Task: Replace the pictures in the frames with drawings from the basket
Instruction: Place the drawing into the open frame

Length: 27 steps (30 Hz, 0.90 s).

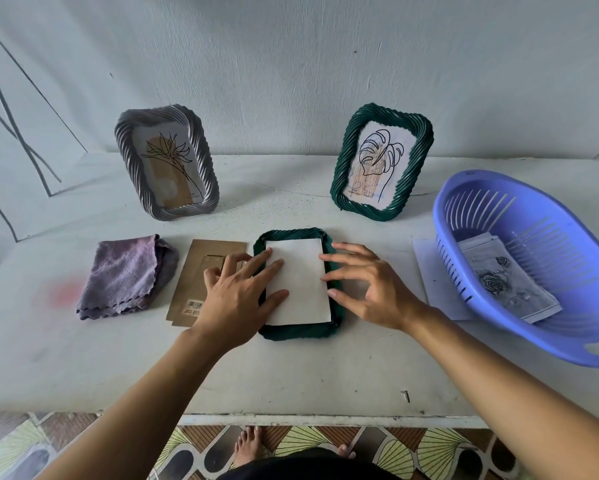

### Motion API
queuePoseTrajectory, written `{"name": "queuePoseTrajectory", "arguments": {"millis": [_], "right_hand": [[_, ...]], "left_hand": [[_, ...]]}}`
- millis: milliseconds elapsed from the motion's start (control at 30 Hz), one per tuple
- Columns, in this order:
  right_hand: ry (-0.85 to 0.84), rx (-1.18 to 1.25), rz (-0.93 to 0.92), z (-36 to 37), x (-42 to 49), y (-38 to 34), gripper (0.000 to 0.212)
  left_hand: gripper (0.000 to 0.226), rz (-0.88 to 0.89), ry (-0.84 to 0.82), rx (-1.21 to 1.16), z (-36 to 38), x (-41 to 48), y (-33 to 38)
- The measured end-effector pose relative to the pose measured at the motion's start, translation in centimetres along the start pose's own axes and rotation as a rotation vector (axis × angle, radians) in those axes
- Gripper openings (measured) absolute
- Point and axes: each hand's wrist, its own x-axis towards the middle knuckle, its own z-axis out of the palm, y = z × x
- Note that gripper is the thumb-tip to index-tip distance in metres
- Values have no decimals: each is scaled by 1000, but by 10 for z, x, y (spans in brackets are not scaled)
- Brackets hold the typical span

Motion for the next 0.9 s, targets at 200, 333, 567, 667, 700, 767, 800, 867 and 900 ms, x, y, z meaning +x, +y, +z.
{"name": "queuePoseTrajectory", "arguments": {"millis": [200, 333, 567, 667, 700, 767, 800, 867, 900], "right_hand": [[2, 7, 27, 8, -5, 0, 28], [17, 8, 28, 9, -6, -1, 27], [25, 15, 33, 10, -7, 0, 26], [35, 12, 32, 11, -7, -1, 26], [37, 11, 31, 11, -7, -2, 25], [38, 12, 29, 11, -7, -2, 25], [39, 12, 28, 11, -7, -2, 25], [39, 13, 25, 11, -7, -2, 25], [39, 13, 24, 11, -7, -2, 25]], "left_hand": [[69, 3, -1, -14, -1, 0, 0], [72, -3, 5, -49, 0, 0, -1], [76, 91, -58, -170, -8, -2, -17], [78, 143, -127, -185, -13, 0, -29], [78, 158, -139, -174, -13, 0, -32], [78, 168, -145, -167, -12, 1, -34], [78, 165, -144, -167, -11, 1, -33], [80, 158, -147, -164, -11, 0, -32], [80, 156, -150, -163, -11, 0, -31]]}}
